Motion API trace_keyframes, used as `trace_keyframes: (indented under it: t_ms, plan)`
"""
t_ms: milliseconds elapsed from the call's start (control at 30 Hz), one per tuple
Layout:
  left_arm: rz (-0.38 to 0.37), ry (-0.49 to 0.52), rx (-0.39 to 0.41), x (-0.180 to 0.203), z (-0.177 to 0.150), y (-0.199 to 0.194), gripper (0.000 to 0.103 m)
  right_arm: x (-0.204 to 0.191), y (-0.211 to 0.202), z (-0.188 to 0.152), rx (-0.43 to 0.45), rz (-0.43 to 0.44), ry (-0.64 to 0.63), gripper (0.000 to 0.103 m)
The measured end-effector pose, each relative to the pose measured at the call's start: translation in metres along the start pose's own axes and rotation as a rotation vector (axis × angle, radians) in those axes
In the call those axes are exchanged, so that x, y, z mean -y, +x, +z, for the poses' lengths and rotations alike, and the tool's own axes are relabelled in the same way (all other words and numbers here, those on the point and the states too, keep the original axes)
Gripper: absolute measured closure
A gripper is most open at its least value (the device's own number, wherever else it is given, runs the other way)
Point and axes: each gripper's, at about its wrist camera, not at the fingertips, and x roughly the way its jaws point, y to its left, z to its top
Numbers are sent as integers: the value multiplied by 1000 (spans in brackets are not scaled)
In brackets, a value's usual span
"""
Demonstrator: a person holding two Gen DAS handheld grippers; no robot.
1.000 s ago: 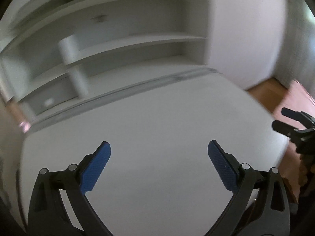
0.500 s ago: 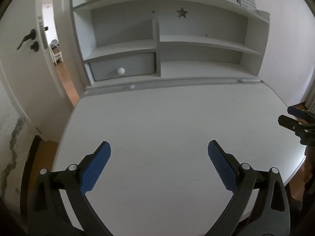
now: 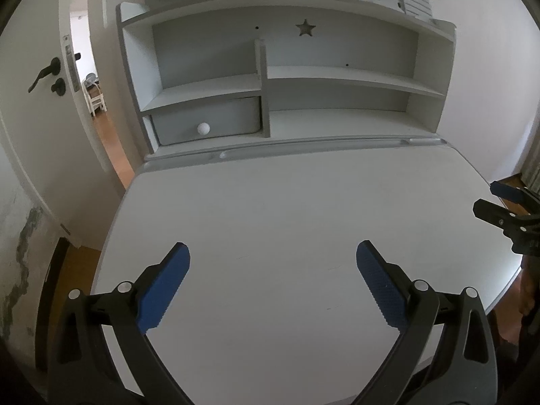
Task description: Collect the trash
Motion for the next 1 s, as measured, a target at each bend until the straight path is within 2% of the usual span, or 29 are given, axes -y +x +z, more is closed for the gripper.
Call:
trace_keyframes:
  t_ms: [300,1000]
  plan:
    - [-19,18,2,10,2,-1,7,2,-6,-2,12,-11,3,7]
    - [-14,4,5,8,2,-4,7,-3,-6,0,13,-15,-5,7]
